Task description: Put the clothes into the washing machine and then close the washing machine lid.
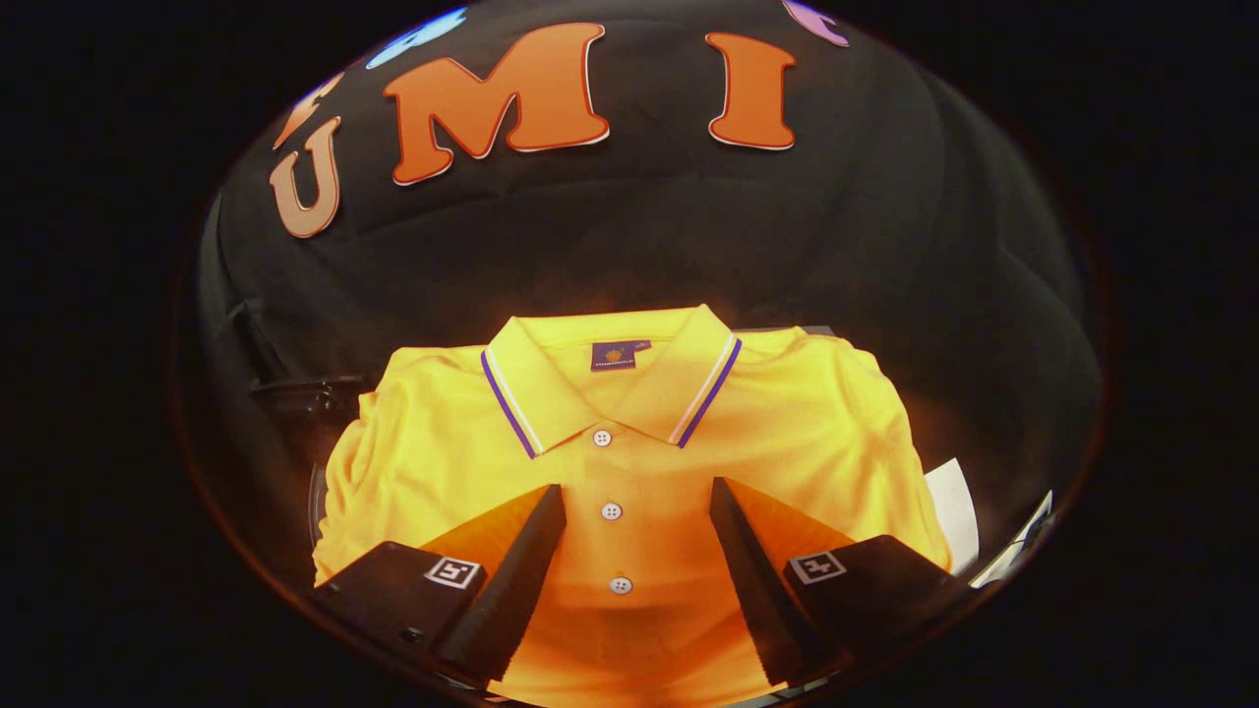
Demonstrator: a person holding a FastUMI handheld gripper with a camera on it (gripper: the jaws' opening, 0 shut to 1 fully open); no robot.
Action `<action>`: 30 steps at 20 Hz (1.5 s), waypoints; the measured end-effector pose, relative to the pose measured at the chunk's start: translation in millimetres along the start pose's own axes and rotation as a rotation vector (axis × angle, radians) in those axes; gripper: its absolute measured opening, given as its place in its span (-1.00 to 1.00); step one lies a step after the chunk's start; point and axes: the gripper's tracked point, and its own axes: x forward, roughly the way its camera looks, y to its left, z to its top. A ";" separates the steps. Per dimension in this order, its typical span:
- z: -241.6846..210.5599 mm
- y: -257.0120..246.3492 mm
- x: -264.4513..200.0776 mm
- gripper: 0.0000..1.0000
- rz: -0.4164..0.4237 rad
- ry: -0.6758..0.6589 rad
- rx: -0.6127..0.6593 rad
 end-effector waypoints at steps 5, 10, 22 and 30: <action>-2.2 6.9 0.7 0.88 0.019 0.048 -0.027; 0.0 22.5 1.1 -0.57 0.070 0.047 -0.039; 11.9 26.5 -14.0 -0.83 0.153 -0.070 0.062; 55.1 53.1 -75.8 -0.83 0.246 -0.223 0.142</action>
